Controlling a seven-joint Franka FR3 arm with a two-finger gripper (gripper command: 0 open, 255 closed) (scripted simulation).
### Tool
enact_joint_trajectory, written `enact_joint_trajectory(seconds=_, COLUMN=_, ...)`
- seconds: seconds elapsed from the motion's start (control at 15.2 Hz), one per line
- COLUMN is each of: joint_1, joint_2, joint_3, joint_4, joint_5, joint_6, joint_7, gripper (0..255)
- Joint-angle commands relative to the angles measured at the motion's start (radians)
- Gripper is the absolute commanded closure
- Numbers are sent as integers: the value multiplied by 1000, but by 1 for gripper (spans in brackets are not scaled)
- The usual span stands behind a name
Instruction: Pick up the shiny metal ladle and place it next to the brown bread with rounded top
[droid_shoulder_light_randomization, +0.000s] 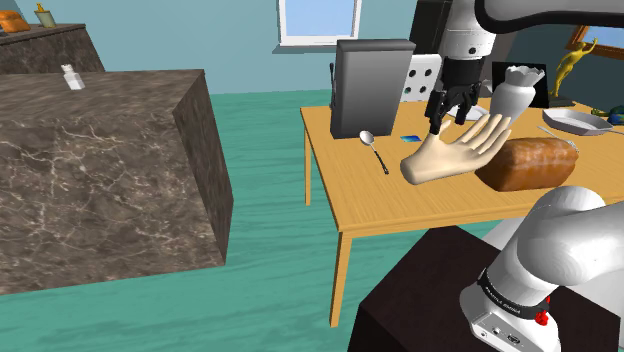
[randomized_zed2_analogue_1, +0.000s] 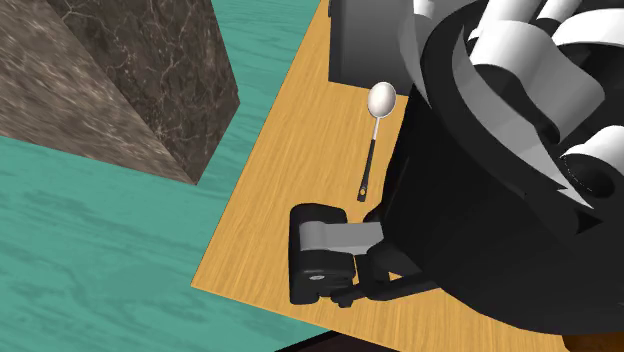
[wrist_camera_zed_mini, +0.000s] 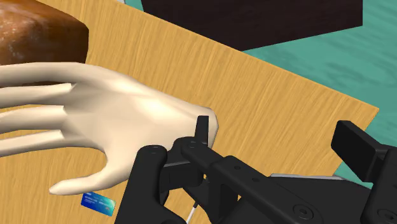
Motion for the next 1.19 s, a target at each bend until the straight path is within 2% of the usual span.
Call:
enact_joint_trajectory(seconds=0.0, joint_1=0, joint_2=0, joint_3=0, joint_4=0, joint_5=0, joint_6=0, joint_7=0, gripper=0)
enact_joint_trajectory(seconds=0.53, joint_1=-32, joint_2=231, joint_3=-24, joint_4=-7, joint_5=-24, joint_6=259, joint_7=59, gripper=0)
enact_joint_trajectory(seconds=1.12, joint_1=-64, joint_2=541, joint_3=-58, joint_4=92, joint_5=-40, joint_6=493, joint_7=119, gripper=0)
